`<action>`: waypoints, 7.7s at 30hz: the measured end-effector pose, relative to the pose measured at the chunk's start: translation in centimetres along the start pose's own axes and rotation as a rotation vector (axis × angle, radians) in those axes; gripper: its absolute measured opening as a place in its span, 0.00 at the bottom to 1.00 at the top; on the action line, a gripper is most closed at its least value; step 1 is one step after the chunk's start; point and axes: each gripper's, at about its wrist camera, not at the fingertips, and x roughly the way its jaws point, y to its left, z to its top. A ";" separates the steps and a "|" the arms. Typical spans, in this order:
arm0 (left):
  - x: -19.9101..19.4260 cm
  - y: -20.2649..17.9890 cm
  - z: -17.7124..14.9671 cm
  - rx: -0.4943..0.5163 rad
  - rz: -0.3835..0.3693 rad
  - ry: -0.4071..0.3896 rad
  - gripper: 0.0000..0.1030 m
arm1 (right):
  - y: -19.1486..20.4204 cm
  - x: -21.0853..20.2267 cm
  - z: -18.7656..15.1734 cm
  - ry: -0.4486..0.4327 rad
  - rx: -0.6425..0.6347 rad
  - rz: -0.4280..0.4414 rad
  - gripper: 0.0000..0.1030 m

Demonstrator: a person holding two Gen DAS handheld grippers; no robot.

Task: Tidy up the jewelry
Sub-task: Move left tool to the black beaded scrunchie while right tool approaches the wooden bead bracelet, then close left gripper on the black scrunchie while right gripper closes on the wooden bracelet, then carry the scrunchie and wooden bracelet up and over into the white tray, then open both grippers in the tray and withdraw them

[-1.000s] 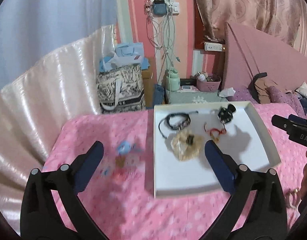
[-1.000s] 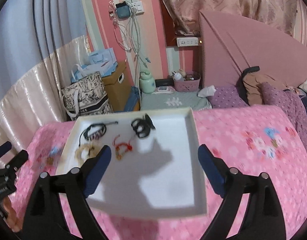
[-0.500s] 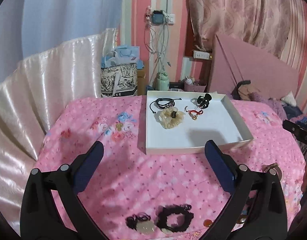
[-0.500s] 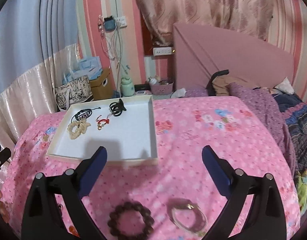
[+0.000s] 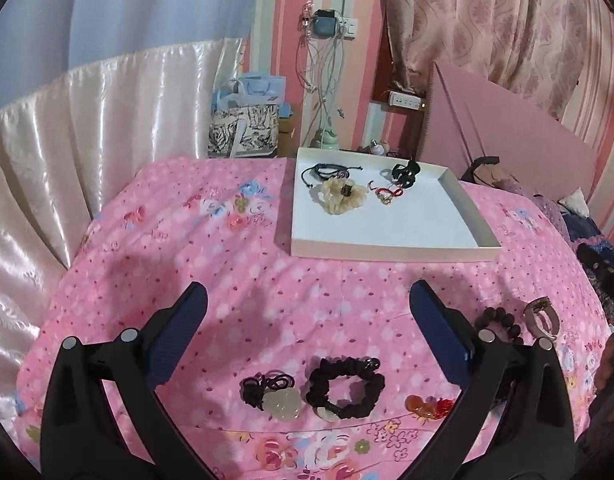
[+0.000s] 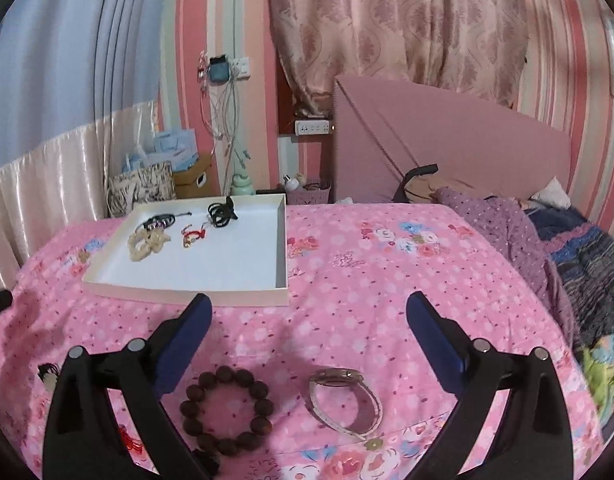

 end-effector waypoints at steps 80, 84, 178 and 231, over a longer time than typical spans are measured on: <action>9.1 -3.4 -6.1 0.224 -0.022 0.360 0.15 | 5.0 9.5 -7.6 0.418 -0.168 0.115 0.21; 9.1 -3.3 -6.0 0.220 -0.026 0.358 0.14 | 5.0 9.5 -7.5 0.412 -0.167 0.118 0.20; 27.5 -8.7 10.9 0.199 -0.008 0.300 0.14 | 8.5 29.0 6.0 0.336 -0.119 0.044 0.19; -2.9 -0.2 2.5 0.088 0.044 -0.014 0.97 | 2.1 -1.3 1.8 -0.034 -0.059 -0.001 0.92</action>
